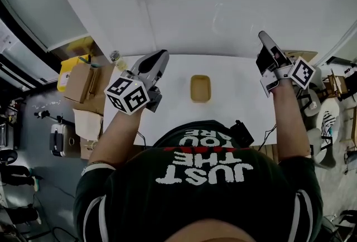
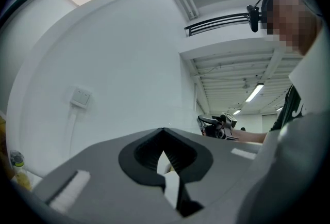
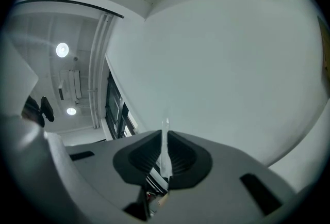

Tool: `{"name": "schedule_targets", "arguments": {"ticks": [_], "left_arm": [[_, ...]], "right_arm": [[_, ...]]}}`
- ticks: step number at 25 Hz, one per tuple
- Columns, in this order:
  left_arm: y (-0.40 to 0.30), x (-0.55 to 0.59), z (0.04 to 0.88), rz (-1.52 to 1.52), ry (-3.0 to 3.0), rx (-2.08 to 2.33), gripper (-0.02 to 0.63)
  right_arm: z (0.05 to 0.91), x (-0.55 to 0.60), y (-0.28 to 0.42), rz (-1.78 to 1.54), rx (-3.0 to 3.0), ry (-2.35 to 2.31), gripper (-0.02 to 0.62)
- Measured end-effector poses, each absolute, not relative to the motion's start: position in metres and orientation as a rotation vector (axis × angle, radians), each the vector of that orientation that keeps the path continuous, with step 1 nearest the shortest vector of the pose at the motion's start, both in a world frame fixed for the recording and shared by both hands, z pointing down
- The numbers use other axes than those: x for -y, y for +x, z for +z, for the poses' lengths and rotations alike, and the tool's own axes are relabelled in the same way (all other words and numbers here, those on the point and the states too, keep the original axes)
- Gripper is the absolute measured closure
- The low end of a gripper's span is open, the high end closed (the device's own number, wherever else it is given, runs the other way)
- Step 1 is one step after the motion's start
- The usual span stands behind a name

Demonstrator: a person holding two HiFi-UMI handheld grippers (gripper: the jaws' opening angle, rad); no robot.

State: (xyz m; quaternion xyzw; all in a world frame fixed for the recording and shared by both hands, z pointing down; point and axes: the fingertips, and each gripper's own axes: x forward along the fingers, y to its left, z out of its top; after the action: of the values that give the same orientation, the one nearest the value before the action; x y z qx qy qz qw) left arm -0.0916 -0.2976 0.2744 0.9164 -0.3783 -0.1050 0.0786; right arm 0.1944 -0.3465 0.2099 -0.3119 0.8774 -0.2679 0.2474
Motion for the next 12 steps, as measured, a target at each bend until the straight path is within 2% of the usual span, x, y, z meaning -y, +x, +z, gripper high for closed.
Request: {"name": "schedule_targets", "arguments": {"ticks": [12], "left_arm": [[-0.0885,0.2990,0.2679,-0.315,2.758,1.122,0.600]], "right_arm": [[0.2060,0.3409,0.1962,-0.715,-2.387,-0.844,0.558]]}}
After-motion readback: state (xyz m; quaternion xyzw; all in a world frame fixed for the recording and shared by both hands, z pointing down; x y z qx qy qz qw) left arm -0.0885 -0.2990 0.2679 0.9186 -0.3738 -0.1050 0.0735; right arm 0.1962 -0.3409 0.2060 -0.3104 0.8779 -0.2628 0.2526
